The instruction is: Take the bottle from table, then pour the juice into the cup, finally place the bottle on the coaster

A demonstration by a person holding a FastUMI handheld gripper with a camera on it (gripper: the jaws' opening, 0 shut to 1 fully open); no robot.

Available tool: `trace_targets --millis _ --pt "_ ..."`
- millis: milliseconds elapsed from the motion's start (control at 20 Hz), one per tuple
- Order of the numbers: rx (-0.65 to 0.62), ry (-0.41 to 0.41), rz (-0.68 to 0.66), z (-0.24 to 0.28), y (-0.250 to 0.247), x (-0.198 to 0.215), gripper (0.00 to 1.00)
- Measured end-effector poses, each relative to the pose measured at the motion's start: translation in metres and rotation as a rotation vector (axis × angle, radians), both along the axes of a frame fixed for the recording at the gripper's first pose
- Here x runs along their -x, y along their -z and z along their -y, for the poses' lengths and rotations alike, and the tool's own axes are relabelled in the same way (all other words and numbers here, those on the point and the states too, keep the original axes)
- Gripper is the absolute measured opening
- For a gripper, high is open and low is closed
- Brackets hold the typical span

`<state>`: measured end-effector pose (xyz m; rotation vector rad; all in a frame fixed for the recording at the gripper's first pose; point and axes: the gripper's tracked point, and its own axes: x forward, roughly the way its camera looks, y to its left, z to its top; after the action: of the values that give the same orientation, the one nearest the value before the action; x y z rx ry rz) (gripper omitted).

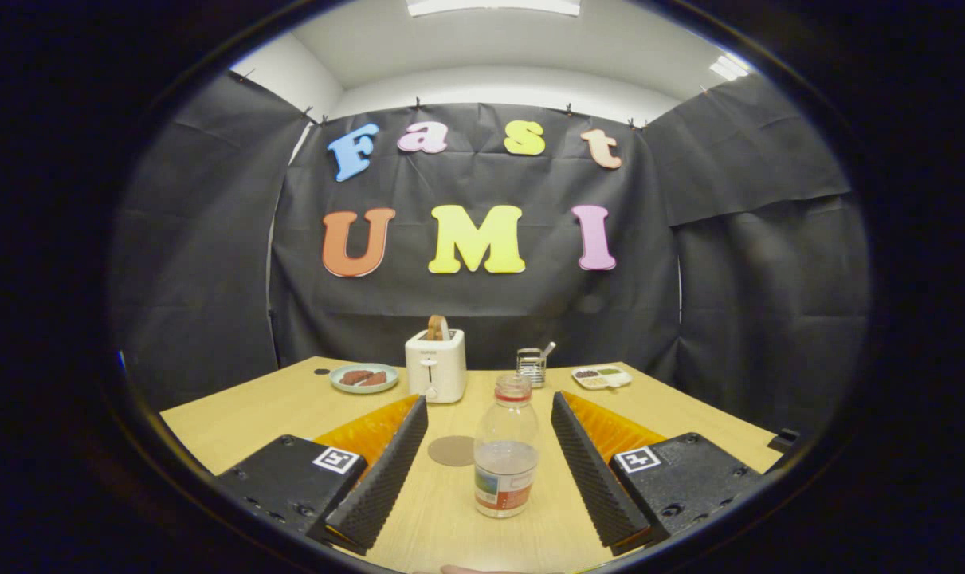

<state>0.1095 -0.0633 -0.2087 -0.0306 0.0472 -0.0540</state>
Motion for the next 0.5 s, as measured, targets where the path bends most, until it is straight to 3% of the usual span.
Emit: trace_targets --millis 500 --pt "0.015 0.027 -0.060 0.022 0.069 -0.035 1.00"
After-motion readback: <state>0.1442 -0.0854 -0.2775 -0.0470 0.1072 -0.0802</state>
